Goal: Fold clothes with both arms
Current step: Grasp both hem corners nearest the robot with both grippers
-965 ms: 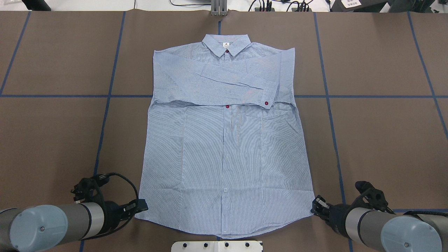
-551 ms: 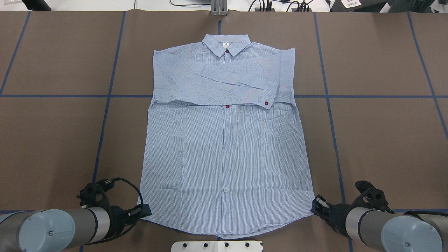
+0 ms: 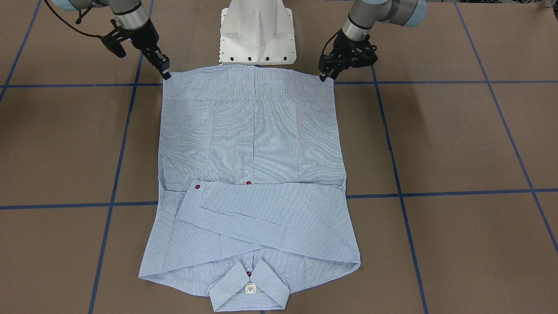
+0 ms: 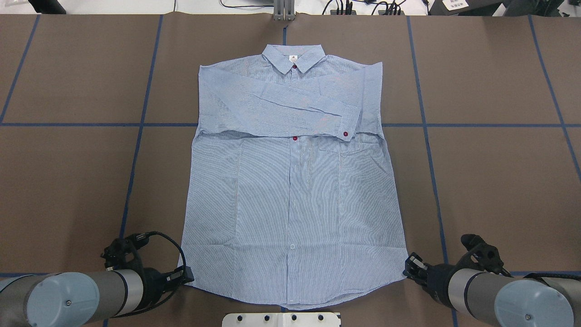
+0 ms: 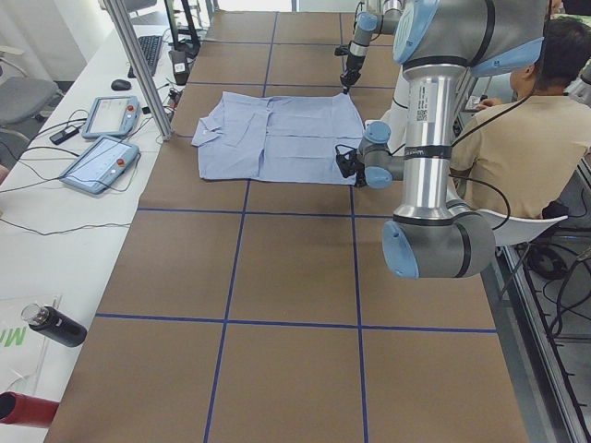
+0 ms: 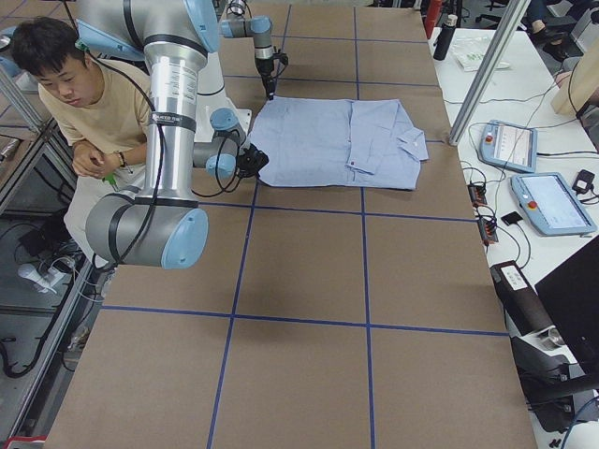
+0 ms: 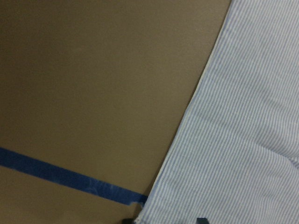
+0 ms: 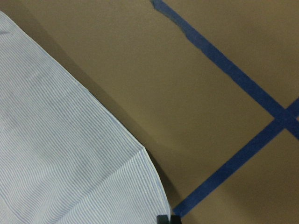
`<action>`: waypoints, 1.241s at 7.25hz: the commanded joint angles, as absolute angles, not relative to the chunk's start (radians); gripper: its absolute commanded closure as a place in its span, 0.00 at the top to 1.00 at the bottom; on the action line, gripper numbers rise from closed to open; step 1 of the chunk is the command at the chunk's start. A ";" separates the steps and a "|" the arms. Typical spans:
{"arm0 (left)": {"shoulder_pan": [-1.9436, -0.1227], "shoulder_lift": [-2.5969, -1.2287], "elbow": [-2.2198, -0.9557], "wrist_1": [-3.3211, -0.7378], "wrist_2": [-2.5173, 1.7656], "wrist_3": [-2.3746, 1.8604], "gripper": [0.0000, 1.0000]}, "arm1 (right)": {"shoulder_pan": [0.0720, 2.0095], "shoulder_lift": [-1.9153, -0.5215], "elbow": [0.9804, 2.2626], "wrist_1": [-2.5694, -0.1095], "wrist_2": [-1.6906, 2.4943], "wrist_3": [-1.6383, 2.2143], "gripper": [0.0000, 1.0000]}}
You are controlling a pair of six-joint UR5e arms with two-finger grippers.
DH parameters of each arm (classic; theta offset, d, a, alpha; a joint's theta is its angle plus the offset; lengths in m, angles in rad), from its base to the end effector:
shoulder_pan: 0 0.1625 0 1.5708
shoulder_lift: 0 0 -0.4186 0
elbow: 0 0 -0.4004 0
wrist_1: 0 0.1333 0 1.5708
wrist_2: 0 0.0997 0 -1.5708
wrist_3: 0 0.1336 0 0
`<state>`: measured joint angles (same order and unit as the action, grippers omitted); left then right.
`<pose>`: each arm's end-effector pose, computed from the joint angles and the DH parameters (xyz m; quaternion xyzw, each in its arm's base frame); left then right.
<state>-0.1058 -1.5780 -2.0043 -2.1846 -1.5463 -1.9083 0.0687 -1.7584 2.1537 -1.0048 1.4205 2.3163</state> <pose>0.5131 -0.1918 0.3895 -0.0476 0.5010 -0.1960 0.8416 -0.4452 -0.1843 0.4134 -0.0903 -0.4570 0.3820 0.7982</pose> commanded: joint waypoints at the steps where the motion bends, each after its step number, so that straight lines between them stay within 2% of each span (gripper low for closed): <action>1: -0.106 -1.572 -2.003 -2.184 -1.545 -1.908 0.45 | 0.069 -1.759 2.154 -1.005 1.420 2.316 0.00; 2: -0.107 -1.569 -2.005 -2.184 -1.546 -1.908 0.36 | 0.069 -1.759 2.154 -1.005 1.420 2.316 0.00; 3: -0.107 -1.569 -2.005 -2.184 -1.545 -1.910 0.15 | 0.069 -1.759 2.155 -1.005 1.420 2.316 0.00; 4: -0.107 -1.569 -2.009 -2.184 -1.546 -1.910 0.00 | 0.071 -1.769 2.155 -1.003 1.420 2.316 0.00; 9: -0.107 -1.560 -2.054 -2.184 -1.546 -1.925 0.00 | 0.080 -1.769 2.163 -0.999 1.434 2.316 0.00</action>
